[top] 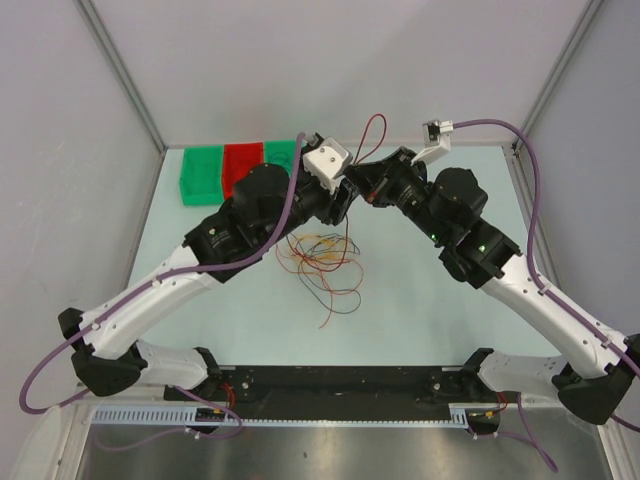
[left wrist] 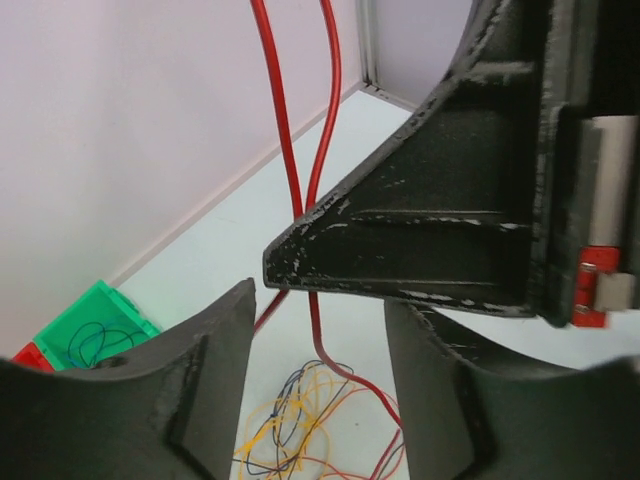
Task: Untangle the cables
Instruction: Untie the cable.
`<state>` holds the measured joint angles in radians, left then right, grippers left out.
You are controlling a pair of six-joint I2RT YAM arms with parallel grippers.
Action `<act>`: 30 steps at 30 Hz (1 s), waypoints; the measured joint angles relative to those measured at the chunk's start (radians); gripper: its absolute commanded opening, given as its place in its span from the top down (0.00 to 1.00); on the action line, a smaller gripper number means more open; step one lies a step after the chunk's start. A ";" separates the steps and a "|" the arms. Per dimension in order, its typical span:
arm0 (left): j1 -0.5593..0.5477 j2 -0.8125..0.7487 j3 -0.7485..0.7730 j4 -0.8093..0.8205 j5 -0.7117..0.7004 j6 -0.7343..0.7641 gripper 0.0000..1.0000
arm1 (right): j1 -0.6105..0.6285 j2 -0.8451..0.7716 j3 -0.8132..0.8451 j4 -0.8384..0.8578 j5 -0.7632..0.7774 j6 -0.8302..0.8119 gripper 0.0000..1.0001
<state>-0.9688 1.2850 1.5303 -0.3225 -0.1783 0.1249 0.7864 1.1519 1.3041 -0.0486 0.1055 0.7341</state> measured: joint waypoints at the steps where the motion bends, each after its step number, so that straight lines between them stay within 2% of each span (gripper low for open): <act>1: 0.000 0.000 -0.003 0.002 -0.004 0.009 0.39 | 0.002 -0.002 0.000 0.001 -0.013 0.005 1.00; 3: 0.000 0.000 -0.014 0.004 -0.013 0.020 0.38 | 0.009 -0.006 0.000 0.002 -0.034 0.011 1.00; 6: 0.001 0.000 -0.026 0.003 -0.033 0.043 0.44 | 0.016 -0.016 0.000 0.002 -0.058 0.019 1.00; 10: 0.001 -0.001 -0.029 0.004 -0.052 0.068 0.62 | 0.019 -0.019 0.000 0.002 -0.072 0.026 1.00; 14: 0.000 -0.005 -0.031 0.005 -0.054 0.077 0.73 | 0.021 -0.019 0.000 0.004 -0.076 0.026 1.00; 18: -0.004 -0.010 -0.038 0.005 -0.045 0.077 0.99 | 0.025 -0.018 0.000 0.009 -0.076 0.029 1.00; 21: -0.006 -0.010 -0.038 0.004 -0.045 0.071 1.00 | 0.029 -0.015 0.000 0.013 -0.068 0.030 0.99; 25: -0.005 -0.010 -0.040 0.003 -0.057 0.067 1.00 | 0.031 -0.012 0.000 0.017 -0.065 0.031 0.53; 27: -0.001 -0.010 -0.045 0.004 -0.077 0.067 1.00 | 0.032 -0.012 0.000 0.011 -0.056 0.011 0.39; 30: 0.032 -0.010 -0.048 0.006 -0.087 0.056 1.00 | 0.025 -0.021 0.000 -0.025 -0.016 -0.002 0.27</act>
<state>-0.9371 1.2751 1.4822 -0.3161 -0.2649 0.1806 0.8112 1.1305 1.3041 -0.0738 0.0891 0.7322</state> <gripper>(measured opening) 0.039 0.619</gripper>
